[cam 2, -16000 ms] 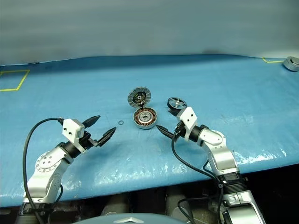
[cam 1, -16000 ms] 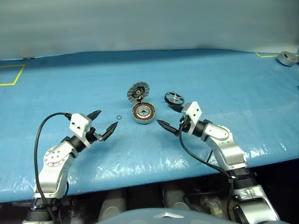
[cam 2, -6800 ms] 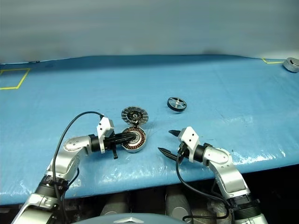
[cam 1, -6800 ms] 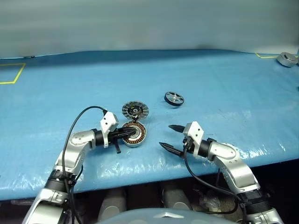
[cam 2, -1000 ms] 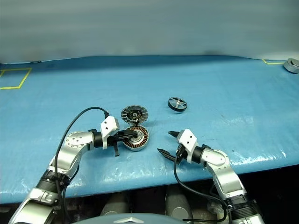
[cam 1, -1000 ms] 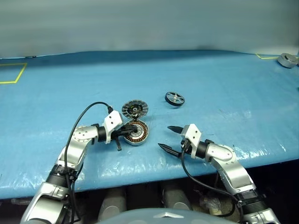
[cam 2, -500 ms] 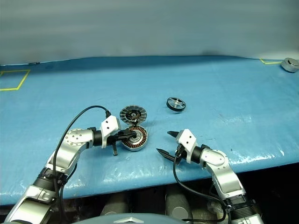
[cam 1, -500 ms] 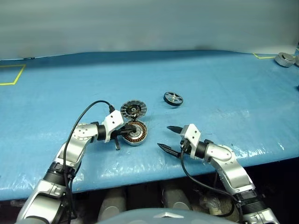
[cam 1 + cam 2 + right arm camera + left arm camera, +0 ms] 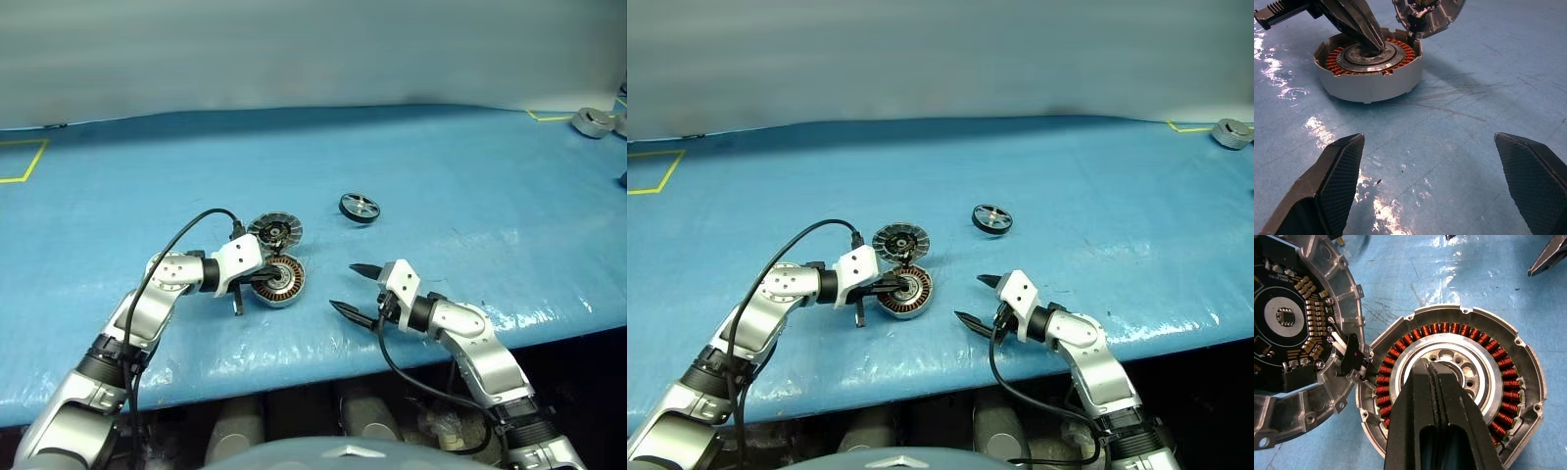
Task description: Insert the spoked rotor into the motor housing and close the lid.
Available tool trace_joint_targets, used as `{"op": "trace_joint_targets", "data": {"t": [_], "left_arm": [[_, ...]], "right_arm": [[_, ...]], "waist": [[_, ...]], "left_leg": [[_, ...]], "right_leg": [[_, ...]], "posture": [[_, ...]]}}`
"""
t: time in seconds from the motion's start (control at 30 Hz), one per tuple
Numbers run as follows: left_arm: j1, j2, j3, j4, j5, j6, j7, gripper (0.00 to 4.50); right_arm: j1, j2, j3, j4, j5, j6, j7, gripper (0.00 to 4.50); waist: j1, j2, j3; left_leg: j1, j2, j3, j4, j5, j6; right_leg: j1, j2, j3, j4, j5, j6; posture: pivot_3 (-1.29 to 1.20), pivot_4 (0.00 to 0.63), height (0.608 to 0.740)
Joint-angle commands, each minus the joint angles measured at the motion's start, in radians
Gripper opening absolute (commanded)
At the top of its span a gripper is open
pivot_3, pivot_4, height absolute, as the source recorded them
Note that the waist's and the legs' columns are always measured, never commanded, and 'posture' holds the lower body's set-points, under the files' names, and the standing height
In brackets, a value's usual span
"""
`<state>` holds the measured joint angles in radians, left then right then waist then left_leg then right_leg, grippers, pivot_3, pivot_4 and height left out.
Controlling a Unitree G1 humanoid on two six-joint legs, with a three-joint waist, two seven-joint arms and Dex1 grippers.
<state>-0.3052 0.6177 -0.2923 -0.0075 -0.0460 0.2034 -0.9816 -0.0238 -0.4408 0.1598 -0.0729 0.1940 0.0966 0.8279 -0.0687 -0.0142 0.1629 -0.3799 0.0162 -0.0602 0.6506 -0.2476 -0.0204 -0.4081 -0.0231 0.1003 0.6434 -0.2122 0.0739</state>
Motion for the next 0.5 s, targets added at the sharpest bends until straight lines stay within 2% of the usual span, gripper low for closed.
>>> {"op": "trace_joint_targets", "data": {"t": [0.03,0.23,0.4,0.5], "left_arm": [[0.032,0.025,-0.027,0.042,0.057,0.017,0.010,0.02],[0.042,-0.012,0.023,0.022,-0.020,-0.006,0.013,0.02],[0.052,-0.072,0.111,-0.002,-0.167,0.021,-0.004,0.02],[0.054,-0.065,0.121,-0.008,-0.174,0.027,-0.008,0.02]], "right_arm": [[-0.010,0.001,-0.004,-0.024,0.006,-0.015,-0.001,4.50],[-0.009,0.003,-0.005,-0.023,0.010,-0.014,0.000,4.50],[-0.011,0.004,-0.004,-0.020,0.010,-0.018,0.005,4.50],[-0.013,0.004,-0.004,-0.018,0.011,-0.019,0.008,4.50]], "waist": [[0.000,0.000,0.000],[0.000,0.000,0.000],[0.004,-0.001,0.001],[0.007,-0.002,0.002]], "left_leg": [[0.000,0.000,0.000,0.000,0.000,0.000],[0.000,0.000,0.000,0.000,0.000,0.000],[-0.001,0.000,0.000,0.000,0.000,0.000],[-0.003,0.000,0.000,0.000,0.000,0.000]], "right_leg": [[0.000,0.000,0.000,0.000,0.000,0.000],[0.000,0.000,0.000,0.000,0.000,0.000],[-0.001,0.000,0.000,0.000,0.000,0.000],[-0.003,0.000,0.000,0.000,0.000,0.000]], "posture": [[0.00,0.150,0.740],[0.00,0.150,0.740],[0.00,0.150,0.740],[0.00,0.150,0.740]]}}
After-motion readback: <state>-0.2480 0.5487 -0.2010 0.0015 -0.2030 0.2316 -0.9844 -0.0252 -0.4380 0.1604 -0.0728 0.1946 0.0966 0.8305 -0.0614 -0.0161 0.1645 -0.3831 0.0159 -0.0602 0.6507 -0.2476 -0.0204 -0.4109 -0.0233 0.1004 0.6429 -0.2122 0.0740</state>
